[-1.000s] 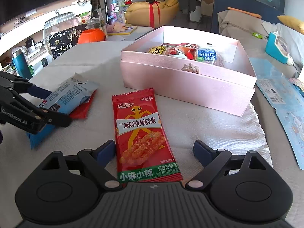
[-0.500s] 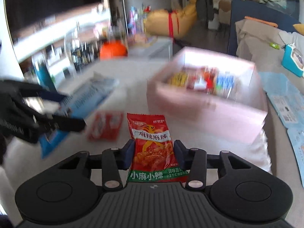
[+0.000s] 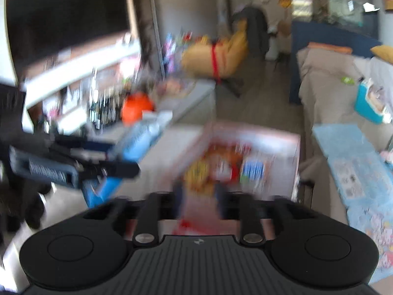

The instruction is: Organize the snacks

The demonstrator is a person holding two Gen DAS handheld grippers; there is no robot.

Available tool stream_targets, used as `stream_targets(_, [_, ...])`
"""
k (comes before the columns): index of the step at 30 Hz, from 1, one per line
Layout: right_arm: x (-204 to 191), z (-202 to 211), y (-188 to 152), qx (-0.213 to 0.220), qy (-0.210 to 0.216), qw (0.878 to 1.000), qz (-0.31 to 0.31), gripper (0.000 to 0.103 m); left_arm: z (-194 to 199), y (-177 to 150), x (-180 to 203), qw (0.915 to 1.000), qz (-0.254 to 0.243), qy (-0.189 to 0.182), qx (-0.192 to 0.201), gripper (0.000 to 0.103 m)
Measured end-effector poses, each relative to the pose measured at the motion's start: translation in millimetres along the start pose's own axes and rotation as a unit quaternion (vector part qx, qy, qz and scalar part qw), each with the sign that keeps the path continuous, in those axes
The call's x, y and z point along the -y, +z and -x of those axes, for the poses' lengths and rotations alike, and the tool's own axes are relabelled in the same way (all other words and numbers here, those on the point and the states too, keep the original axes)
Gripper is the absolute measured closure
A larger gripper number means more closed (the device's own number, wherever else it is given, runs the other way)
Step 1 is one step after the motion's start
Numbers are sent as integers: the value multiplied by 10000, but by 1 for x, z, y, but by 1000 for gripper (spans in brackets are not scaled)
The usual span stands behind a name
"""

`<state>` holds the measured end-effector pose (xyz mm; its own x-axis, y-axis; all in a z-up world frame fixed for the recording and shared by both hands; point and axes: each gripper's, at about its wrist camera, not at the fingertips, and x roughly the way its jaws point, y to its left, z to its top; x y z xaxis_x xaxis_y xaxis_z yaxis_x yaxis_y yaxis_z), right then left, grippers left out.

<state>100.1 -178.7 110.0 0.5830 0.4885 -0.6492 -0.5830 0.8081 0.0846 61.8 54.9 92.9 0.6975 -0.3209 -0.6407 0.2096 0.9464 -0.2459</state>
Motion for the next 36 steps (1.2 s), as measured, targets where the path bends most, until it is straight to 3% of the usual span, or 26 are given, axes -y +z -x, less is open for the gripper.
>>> stream_targets(4, [11,-28,-32,-577,-291,9979,20,42,-1,-37,-26,9986,398,282,-203,14])
stream_targets(10, [52,-56,-47,-769,-473,9875,-1293,42,5,-58,-49,9944,777,716,-62,14])
stream_targets(13, [48,-64,-48,-814,-473,9841,-1509,37,11,-62,-60,9923,1006,720,-10,14])
stream_targets(14, [39,-63,-48,-872,-349,9851,-1443,37,13,-62,-63,9916,1056,750,15,14])
stream_targets(18, [-14,-63,-51,-1337,933,9835,-784,38,20,-65,-68,9890,1211,843,98,14])
stream_targets(20, [-40,-59,-49,-1384,1185,9830,-246,39,26,-68,-71,9879,1252,907,108,14])
stream_targets(23, [-79,-54,-45,-1044,737,9886,793,39,31,-73,-75,9863,1295,1019,91,14])
stream_targets(25, [-92,-61,-40,-965,502,9876,1135,39,34,-76,-78,9853,1337,1056,85,14])
stream_targets(29, [-104,-91,-25,-1184,686,9832,1205,38,38,-84,-81,9842,1362,1130,-36,14])
stream_targets(31, [-107,-106,-22,-1306,822,9803,1231,31,39,-88,-80,9844,1330,1144,-121,14])
stream_targets(34, [-115,-111,-26,-1231,728,9805,1347,29,38,-92,-77,9856,1250,1105,-271,14])
stream_targets(35, [-115,-110,-27,-1237,706,9809,1325,33,36,-94,-76,9860,1215,1087,-339,14])
stream_targets(36, [-116,-107,-26,-1236,668,9814,1308,43,35,-95,-74,9865,1161,1086,-393,13])
